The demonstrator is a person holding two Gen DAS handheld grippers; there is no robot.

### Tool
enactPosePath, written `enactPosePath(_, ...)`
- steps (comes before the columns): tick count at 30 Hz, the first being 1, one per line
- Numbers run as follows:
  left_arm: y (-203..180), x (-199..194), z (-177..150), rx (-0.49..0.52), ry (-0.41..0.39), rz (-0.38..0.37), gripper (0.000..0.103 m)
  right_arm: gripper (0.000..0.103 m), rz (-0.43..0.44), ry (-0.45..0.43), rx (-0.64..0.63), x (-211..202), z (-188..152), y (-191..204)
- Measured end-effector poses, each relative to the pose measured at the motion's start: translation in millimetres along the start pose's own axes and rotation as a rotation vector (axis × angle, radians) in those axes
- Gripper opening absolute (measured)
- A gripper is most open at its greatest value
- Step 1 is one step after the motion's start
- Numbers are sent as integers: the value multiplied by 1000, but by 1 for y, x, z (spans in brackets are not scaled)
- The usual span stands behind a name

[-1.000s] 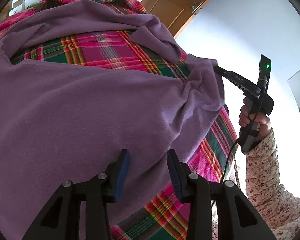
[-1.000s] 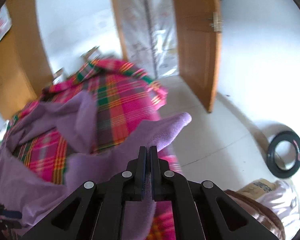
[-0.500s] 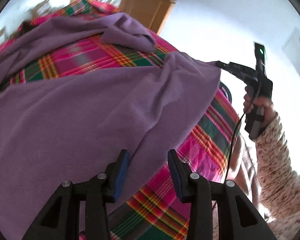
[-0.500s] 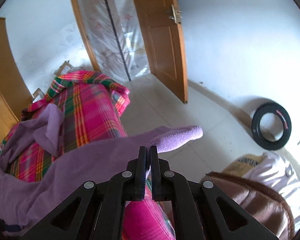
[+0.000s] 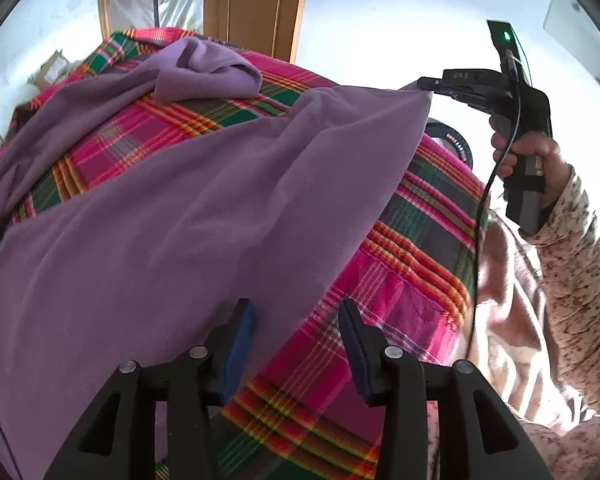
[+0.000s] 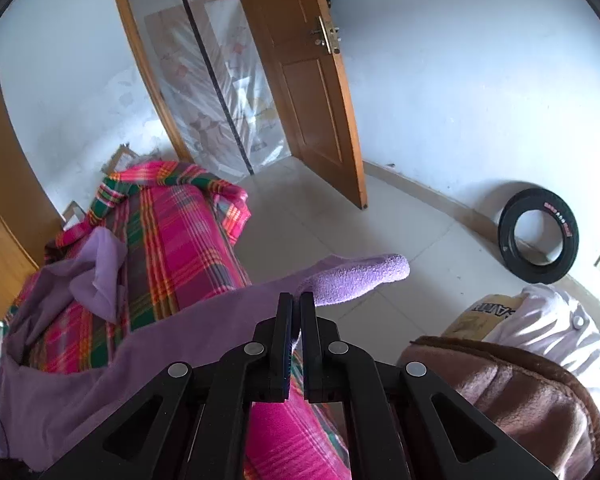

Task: Fold clothes

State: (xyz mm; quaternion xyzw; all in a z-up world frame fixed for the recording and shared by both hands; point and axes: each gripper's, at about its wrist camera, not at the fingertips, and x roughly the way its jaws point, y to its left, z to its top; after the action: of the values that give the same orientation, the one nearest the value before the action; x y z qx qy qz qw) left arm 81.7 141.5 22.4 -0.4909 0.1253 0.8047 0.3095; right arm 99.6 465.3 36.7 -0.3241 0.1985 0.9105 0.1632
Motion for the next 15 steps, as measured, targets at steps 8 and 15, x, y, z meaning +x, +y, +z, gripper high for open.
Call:
enactPosePath(8,-8,7,2,33,-2,85,31,4,21,10,51,-3,-4,-8)
enactPosePath(15,1,-2,-1,1,-19,25,3,4,29,-15,44,-13,-1,-9)
